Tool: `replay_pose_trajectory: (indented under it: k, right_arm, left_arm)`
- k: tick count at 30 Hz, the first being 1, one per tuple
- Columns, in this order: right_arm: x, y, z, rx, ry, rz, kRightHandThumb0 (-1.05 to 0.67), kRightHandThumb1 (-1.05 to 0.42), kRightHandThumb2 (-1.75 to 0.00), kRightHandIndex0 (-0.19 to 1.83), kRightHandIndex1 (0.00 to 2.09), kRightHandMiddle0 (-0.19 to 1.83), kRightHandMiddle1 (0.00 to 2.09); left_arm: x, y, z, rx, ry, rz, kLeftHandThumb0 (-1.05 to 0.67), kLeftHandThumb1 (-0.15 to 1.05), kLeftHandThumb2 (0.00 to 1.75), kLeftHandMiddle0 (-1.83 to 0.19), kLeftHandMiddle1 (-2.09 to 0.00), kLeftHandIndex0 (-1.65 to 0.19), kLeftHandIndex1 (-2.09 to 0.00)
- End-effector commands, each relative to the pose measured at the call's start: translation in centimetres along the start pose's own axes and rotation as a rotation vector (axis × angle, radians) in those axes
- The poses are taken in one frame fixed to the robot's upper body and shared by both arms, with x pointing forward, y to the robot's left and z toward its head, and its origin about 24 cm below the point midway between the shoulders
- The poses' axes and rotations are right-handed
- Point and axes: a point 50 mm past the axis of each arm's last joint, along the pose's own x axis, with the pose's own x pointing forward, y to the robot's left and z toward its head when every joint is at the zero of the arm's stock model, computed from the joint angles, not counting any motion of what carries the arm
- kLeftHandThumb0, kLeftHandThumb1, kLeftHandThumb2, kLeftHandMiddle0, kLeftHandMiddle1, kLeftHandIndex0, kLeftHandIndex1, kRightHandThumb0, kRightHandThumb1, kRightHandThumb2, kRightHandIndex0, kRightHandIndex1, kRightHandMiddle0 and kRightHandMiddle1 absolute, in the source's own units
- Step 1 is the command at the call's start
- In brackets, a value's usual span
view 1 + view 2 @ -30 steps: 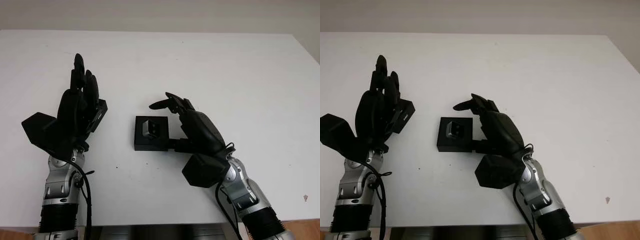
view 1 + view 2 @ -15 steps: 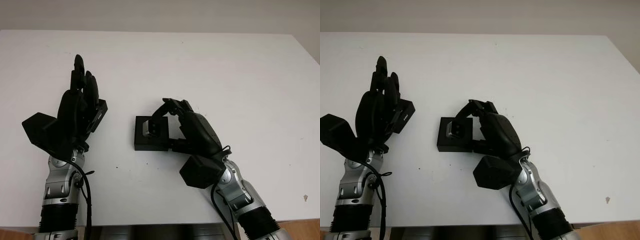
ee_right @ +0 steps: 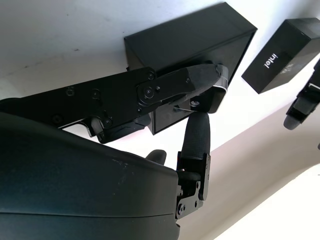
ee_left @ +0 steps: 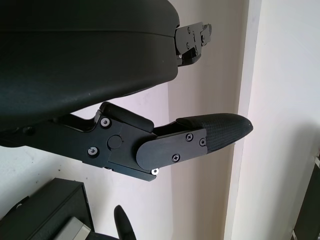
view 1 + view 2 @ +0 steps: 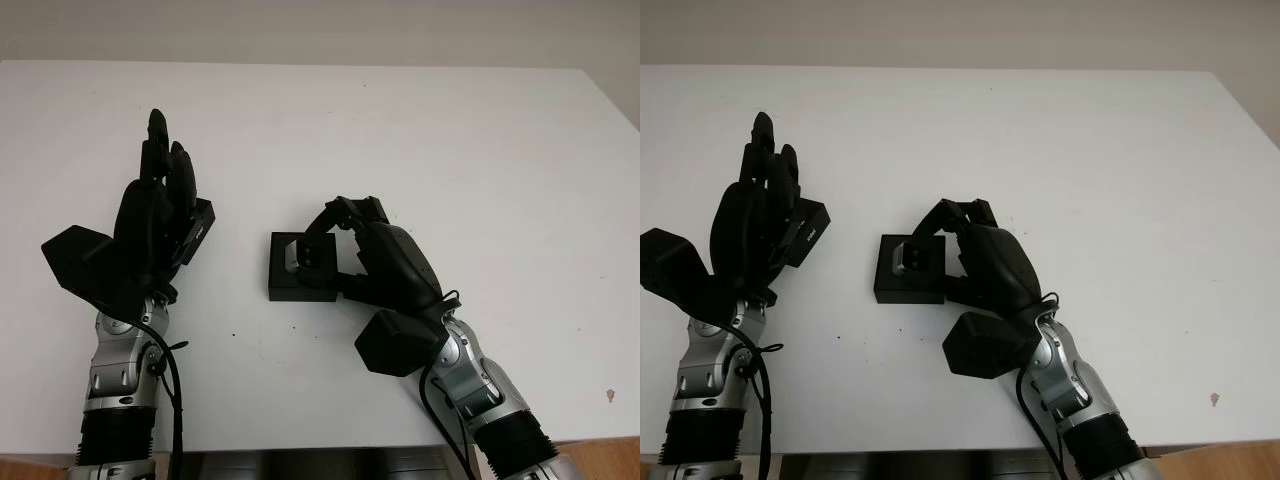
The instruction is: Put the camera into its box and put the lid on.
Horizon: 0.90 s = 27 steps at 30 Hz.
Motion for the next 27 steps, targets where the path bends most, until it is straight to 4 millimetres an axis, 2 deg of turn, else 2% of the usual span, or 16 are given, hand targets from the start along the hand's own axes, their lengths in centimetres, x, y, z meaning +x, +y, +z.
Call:
replay_pose_trajectory:
  k: [1,6,14,22,27]
  right_arm:
    - [-0.29,0.23,-0.02,-0.023,0.003,0.026,-0.48,-0.98,-0.06,-0.17,1.04,0.06,1.46]
    - [-0.33,0.16,0.24,-0.043,-0.008,0.028,-0.41,-1.03,-0.07,-0.11,1.09,0.20,1.60]
    - [-0.33,0.00,0.54,-0.037,-0.046,0.029,-0.34,-1.03,-0.05,-0.12,1.25,0.27,1.76]
    - [-0.08,-0.35,0.36,0.098,-0.079,-0.006,-0.34,-1.03,-0.06,-0.18,1.41,0.23,1.91]
    - [0.07,-0.57,0.26,0.140,-0.098,-0.036,-0.37,-1.04,-0.06,-0.19,1.41,0.19,1.93]
  left_arm:
    - [0.05,0.11,0.34,0.008,-0.019,-0.001,-0.75,1.05,0.62,0.19,0.00,0.19,0.00]
    - [0.00,0.10,0.35,0.011,-0.020,0.002,-0.75,1.05,0.61,0.19,0.00,0.19,0.00]
    - [-0.03,0.04,0.31,0.007,-0.018,-0.002,-0.75,1.05,0.61,0.19,0.00,0.19,0.00]
    - [-0.04,-0.05,0.27,0.011,-0.015,0.004,-0.74,1.05,0.61,0.19,0.00,0.19,0.00]
    - [-0.06,-0.17,0.28,0.018,-0.013,0.007,-0.74,1.05,0.62,0.19,0.00,0.19,0.00]
